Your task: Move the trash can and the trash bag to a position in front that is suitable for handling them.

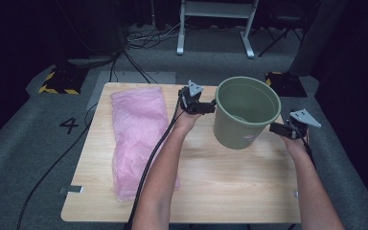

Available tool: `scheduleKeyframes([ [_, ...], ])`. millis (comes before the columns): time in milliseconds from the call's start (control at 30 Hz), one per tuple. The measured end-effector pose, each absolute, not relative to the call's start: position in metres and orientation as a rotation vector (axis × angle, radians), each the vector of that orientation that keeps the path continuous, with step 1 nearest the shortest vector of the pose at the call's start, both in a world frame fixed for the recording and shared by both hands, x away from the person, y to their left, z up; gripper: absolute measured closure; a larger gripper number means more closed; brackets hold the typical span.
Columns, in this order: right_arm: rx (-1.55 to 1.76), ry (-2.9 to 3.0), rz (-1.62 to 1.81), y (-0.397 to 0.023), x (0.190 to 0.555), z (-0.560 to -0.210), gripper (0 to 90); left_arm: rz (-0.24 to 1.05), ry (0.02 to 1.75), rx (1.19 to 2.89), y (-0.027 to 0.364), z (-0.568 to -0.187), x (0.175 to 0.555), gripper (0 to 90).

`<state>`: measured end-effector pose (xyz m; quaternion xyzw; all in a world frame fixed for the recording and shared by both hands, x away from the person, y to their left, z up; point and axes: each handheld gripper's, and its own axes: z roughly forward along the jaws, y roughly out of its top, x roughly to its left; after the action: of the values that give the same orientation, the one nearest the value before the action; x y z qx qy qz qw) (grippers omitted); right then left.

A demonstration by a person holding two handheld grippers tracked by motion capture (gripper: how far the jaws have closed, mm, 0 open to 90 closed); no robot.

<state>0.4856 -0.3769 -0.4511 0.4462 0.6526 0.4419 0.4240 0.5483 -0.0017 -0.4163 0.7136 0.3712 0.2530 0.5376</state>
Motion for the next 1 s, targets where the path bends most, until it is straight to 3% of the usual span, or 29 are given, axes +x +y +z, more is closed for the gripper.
scheduleKeyframes([
  [400, 0.995, 1.774, 1.210, -0.374, 0.466, -0.448, 2.2, 0.495, 0.867, 1.702, 0.023, -0.422, 0.526, 0.0],
  [600, 0.971, 1.883, 1.265, -0.354, 0.444, -0.445, 9.2, 0.575, 0.907, 1.703, 0.043, -0.421, 0.496, 0.0],
  [900, 0.896, 1.953, 1.211, -0.316, 0.418, -0.438, 6.1, 0.611, 0.939, 1.722, 0.081, -0.422, 0.448, 0.0],
  [1000, 0.845, 1.968, 1.203, -0.310, 0.416, -0.437, 5.1, 0.570, 0.942, 1.732, 0.092, -0.423, 0.446, 0.0],
])
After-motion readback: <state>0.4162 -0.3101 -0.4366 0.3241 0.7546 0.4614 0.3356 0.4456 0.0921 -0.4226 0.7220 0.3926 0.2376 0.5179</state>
